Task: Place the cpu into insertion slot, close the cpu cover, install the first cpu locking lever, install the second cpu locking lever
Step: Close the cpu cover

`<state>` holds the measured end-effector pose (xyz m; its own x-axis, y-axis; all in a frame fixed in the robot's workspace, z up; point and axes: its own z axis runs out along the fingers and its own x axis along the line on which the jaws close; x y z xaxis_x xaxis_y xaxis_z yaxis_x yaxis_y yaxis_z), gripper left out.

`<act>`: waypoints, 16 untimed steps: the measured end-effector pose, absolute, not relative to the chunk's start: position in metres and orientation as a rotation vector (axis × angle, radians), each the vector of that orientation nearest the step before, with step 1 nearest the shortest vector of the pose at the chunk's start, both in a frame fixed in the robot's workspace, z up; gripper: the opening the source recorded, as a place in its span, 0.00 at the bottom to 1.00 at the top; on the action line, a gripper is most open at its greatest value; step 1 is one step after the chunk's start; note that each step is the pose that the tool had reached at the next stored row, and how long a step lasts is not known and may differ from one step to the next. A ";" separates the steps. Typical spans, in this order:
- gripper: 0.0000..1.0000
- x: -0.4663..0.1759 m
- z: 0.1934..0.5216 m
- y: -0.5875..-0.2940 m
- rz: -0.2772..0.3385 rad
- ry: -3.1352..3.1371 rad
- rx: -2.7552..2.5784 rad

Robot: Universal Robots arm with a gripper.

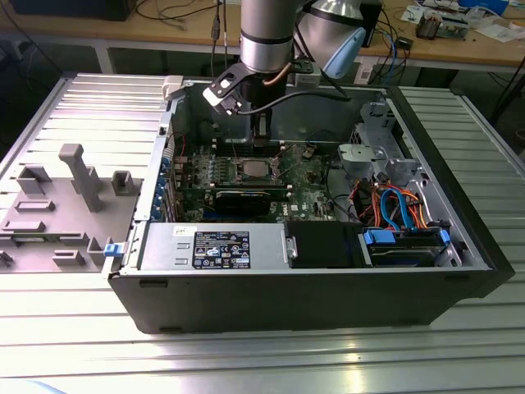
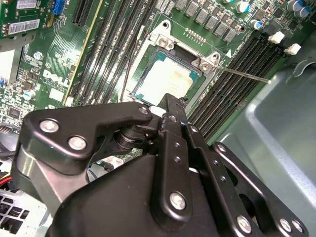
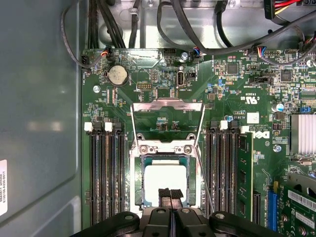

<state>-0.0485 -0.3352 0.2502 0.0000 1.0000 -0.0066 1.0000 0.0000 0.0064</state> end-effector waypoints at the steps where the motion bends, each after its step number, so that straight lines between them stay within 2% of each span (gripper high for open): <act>1: 0.11 -0.048 0.250 -0.335 0.000 2.215 2.215; 16: 0.11 -0.047 0.254 -0.335 0.000 2.215 2.215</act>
